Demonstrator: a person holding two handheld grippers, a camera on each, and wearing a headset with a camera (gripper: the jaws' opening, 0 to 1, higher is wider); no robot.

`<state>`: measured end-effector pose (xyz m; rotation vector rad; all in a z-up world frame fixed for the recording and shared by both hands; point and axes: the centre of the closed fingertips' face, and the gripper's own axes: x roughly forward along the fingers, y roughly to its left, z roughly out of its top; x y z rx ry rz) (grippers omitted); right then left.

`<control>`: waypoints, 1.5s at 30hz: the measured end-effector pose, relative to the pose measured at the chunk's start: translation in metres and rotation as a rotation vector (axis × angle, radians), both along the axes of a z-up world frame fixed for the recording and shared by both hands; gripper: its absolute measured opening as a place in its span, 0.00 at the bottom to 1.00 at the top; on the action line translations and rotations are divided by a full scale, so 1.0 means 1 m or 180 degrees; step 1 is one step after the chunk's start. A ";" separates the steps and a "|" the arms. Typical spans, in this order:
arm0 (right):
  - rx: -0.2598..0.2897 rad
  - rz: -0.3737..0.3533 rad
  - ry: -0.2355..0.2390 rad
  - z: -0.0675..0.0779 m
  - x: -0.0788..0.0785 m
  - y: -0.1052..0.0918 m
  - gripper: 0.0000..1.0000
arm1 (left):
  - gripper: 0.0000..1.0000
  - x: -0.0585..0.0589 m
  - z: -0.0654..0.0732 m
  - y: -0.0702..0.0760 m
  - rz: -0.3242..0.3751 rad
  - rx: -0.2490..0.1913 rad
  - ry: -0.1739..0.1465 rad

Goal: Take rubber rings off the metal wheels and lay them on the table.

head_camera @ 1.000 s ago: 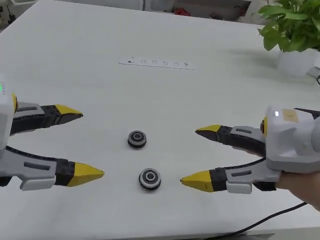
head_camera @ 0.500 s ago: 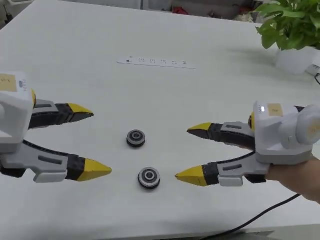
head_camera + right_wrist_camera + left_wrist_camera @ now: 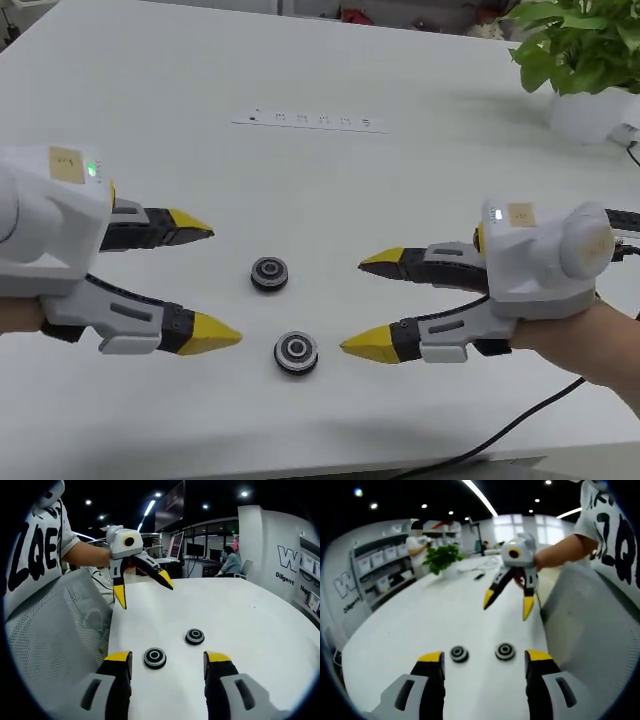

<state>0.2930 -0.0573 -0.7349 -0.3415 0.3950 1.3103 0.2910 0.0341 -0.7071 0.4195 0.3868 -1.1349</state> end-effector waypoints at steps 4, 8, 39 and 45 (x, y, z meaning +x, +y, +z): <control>-0.0052 0.0046 0.0023 -0.007 -0.001 0.002 0.52 | 0.64 0.003 -0.004 -0.003 -0.0022 0.0002 0.0033; -0.0074 0.0079 0.0037 -0.011 -0.002 0.004 0.50 | 0.62 0.004 -0.010 -0.006 -0.0044 0.0011 0.0083; -0.0243 0.0321 0.0182 -0.051 -0.007 0.021 0.39 | 0.44 -0.003 -0.054 -0.046 -0.0387 0.0121 0.0366; -0.0240 0.0336 0.0210 -0.054 -0.007 0.024 0.36 | 0.40 -0.007 -0.061 -0.052 -0.0466 0.0156 0.0397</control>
